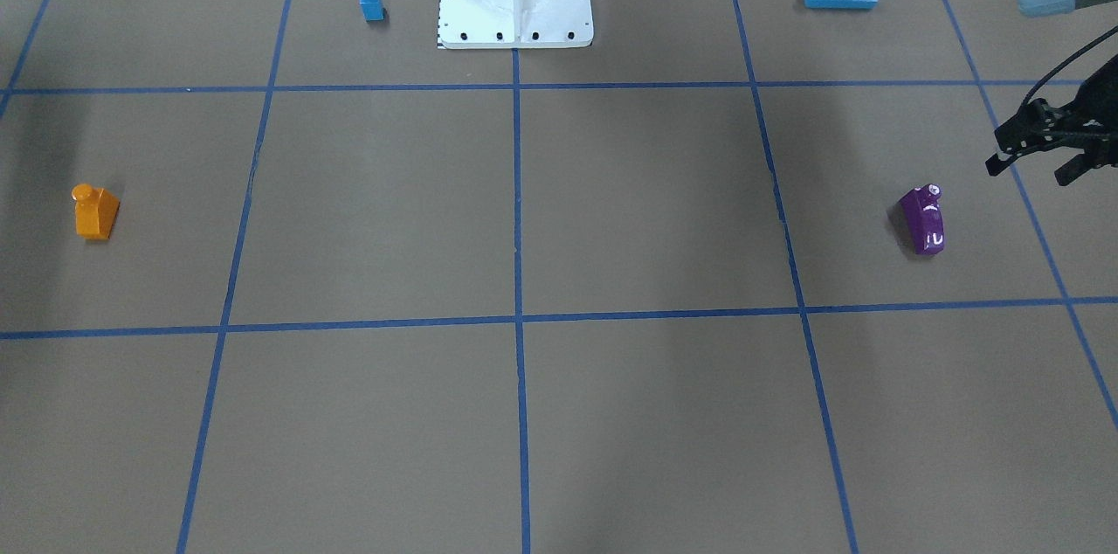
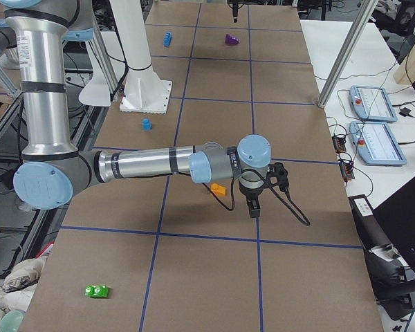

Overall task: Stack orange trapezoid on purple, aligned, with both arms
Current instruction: 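Lower the left gripper onto the purple trapezoid and close on it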

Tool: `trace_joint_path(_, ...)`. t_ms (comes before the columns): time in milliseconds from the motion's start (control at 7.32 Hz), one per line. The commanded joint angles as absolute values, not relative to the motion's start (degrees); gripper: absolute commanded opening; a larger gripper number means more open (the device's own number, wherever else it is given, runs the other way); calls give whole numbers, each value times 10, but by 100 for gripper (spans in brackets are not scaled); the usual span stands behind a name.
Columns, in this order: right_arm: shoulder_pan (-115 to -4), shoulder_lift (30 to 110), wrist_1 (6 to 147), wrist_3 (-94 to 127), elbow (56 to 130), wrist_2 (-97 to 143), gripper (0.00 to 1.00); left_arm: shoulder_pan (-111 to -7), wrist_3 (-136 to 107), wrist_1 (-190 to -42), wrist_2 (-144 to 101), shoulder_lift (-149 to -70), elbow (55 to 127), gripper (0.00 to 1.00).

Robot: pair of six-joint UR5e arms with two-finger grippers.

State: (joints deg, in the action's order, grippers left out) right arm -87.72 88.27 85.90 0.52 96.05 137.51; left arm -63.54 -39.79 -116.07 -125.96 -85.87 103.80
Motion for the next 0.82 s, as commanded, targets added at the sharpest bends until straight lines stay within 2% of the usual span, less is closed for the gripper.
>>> trace_joint_path(0, -877, 882, 859, 5, 962, 1377, 100, -557, -483, -1279, -1179, -839, 989, 100)
trace_joint_path(273, -877, 882, 860, 5, 962, 1378, 100, -545, -487, -1327, -1171, -840, 945, 100)
trace_joint_path(683, -877, 882, 860, 5, 960, 1381, 100, -516, -489, -1325, -1171, -841, 942, 100)
